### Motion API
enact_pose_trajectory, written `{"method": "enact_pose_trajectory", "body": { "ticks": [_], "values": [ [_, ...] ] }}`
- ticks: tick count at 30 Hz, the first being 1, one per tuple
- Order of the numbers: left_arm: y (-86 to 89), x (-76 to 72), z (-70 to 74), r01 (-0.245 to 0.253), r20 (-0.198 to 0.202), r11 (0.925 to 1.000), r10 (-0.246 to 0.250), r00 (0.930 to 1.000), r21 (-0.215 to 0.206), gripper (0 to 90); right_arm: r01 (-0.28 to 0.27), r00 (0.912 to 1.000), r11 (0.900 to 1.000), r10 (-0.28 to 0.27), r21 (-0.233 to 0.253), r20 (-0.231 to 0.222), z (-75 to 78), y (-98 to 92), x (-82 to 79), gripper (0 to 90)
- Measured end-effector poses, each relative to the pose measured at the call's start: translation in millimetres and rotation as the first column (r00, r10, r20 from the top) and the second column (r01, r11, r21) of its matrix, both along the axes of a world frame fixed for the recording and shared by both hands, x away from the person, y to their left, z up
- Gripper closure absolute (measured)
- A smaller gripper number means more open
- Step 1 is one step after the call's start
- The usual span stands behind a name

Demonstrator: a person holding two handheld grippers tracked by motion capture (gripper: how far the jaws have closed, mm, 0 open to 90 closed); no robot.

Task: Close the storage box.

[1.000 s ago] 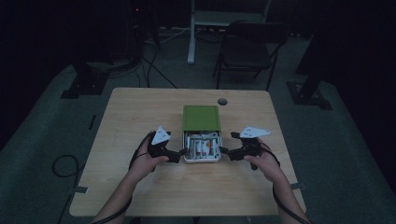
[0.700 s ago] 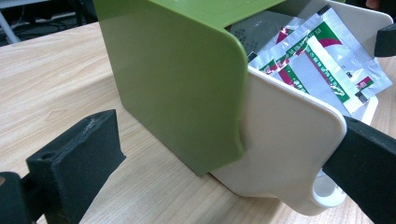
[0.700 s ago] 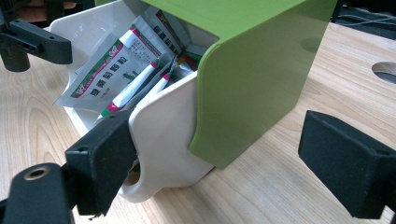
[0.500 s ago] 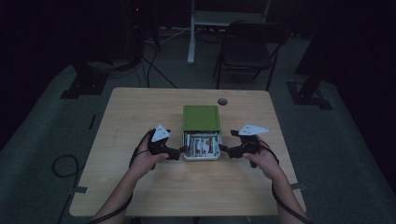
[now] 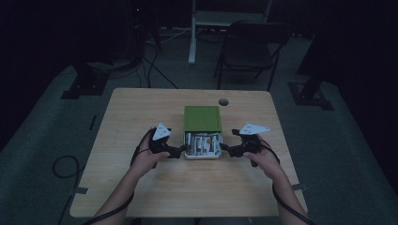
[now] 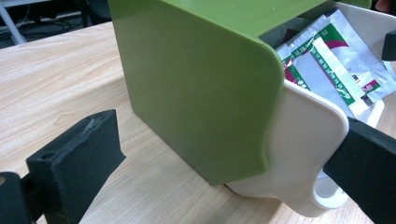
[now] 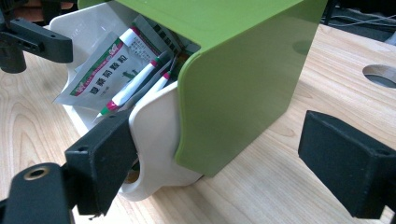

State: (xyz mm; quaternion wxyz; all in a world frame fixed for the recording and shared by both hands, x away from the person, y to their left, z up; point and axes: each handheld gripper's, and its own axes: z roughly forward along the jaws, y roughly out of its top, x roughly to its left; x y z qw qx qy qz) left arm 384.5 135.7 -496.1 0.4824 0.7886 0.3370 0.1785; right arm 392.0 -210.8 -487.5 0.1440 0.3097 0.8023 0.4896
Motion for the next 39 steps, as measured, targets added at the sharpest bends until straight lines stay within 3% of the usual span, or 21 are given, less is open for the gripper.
{"method": "enact_pose_trajectory", "body": {
  "ticks": [24,39],
  "values": [
    [-1.0,17.3,0.2,-0.012,0.006,0.9999,0.012,0.9999,0.011,1.2,0.037,0.9993,0.999,-0.037,-0.012,0.0,0.2,3.3,13.2,11.5],
    [-3.7,25.1,-1.0,-0.019,0.009,0.9995,0.019,0.9998,0.026,1.2,0.065,0.9977,0.997,-0.063,-0.049,0.025,-1.3,9.9,18.2,11.5]
  ]
}}
